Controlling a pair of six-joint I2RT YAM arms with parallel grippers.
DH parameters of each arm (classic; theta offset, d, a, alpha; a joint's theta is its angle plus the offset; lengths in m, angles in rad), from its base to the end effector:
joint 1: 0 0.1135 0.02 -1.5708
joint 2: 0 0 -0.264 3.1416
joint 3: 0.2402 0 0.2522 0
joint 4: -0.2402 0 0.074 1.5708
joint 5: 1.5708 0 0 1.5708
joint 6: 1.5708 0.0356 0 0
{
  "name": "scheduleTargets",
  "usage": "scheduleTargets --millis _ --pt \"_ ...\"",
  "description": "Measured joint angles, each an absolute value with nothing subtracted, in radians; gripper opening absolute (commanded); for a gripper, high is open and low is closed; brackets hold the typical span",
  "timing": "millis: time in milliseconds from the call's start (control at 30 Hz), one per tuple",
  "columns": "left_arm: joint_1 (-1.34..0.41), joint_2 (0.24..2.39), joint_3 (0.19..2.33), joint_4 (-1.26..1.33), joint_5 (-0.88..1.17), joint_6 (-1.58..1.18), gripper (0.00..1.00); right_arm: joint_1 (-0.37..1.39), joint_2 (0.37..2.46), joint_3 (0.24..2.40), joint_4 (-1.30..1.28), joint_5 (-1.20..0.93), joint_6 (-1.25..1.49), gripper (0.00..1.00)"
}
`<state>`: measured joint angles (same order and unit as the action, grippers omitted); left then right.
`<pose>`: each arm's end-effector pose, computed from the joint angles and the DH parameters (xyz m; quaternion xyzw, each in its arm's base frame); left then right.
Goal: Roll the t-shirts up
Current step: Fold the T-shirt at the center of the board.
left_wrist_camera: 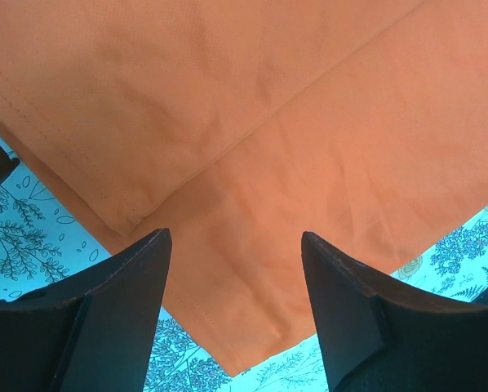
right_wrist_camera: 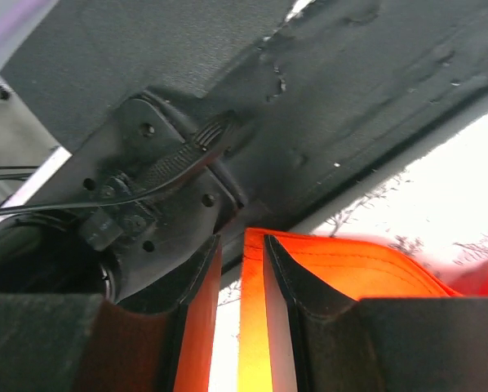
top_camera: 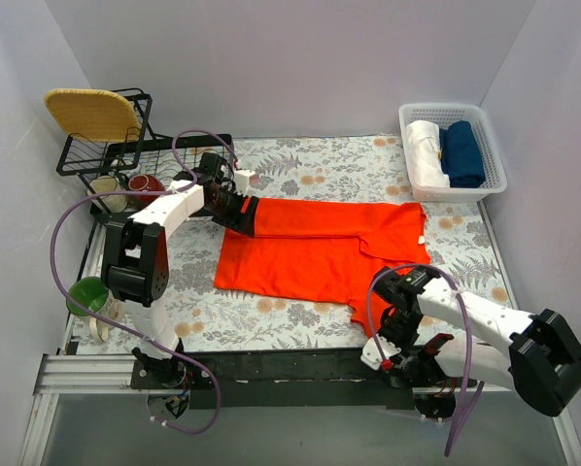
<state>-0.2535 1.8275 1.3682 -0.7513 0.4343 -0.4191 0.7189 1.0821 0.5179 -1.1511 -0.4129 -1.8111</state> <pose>0.3551 -0.1075 0.2146 -0.0410 0.9606 -0.2578 0.0952 0.0807 0.0896 0.1608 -0.9265 0.3080 0.2114 0.0458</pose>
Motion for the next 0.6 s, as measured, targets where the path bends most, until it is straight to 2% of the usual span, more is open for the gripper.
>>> scheduleTargets --millis 233,400,600 --pt "-0.249 1.828 1.368 -0.736 0.435 -0.428 0.64 0.774 1.102 0.528 -1.126 -0.379 -1.711 0.36" --pt "-0.243 1.828 1.362 -0.721 0.442 -0.435 0.64 0.822 1.036 0.478 -1.06 -0.342 -1.638 0.35" --pt "-0.232 1.839 1.358 -0.72 0.456 -0.433 0.64 0.834 0.999 0.456 -1.036 -0.336 -1.595 0.28"
